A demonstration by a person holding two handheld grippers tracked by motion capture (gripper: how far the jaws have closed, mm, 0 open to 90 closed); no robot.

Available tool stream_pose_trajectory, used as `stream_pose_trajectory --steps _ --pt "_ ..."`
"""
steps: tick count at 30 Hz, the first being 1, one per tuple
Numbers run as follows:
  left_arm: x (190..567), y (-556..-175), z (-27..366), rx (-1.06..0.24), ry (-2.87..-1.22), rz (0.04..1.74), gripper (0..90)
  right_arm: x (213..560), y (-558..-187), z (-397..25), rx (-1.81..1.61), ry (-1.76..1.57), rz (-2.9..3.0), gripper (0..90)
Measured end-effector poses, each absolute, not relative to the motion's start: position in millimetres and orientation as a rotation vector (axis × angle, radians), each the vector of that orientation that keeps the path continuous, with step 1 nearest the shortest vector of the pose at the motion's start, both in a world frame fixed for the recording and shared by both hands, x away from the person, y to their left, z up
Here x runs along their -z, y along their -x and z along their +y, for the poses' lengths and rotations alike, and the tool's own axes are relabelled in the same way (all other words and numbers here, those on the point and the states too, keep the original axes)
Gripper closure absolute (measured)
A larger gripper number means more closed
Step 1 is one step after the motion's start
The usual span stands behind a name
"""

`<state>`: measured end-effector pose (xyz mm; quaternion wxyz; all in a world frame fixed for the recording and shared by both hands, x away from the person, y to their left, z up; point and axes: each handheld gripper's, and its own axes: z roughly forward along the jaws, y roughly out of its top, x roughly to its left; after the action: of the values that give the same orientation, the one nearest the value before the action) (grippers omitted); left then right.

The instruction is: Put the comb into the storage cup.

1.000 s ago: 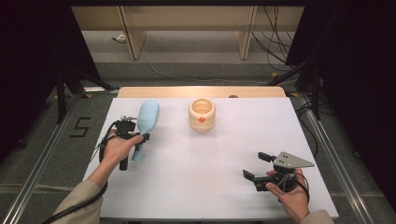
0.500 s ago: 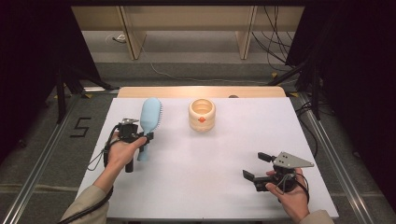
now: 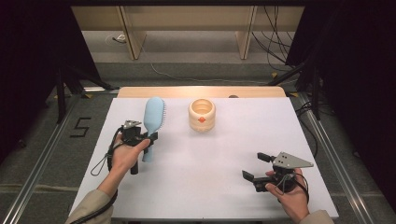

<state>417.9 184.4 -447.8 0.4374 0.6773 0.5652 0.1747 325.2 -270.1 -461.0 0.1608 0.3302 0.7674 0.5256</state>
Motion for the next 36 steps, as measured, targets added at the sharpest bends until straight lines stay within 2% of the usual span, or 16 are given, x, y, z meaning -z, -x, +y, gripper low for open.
stream_pose_trajectory --steps 36 --pt "429.8 -401.5 166.2 -0.471 -1.633 1.272 69.1 460.2 -325.1 -267.1 -1.518 -0.943 2.193 8.3"
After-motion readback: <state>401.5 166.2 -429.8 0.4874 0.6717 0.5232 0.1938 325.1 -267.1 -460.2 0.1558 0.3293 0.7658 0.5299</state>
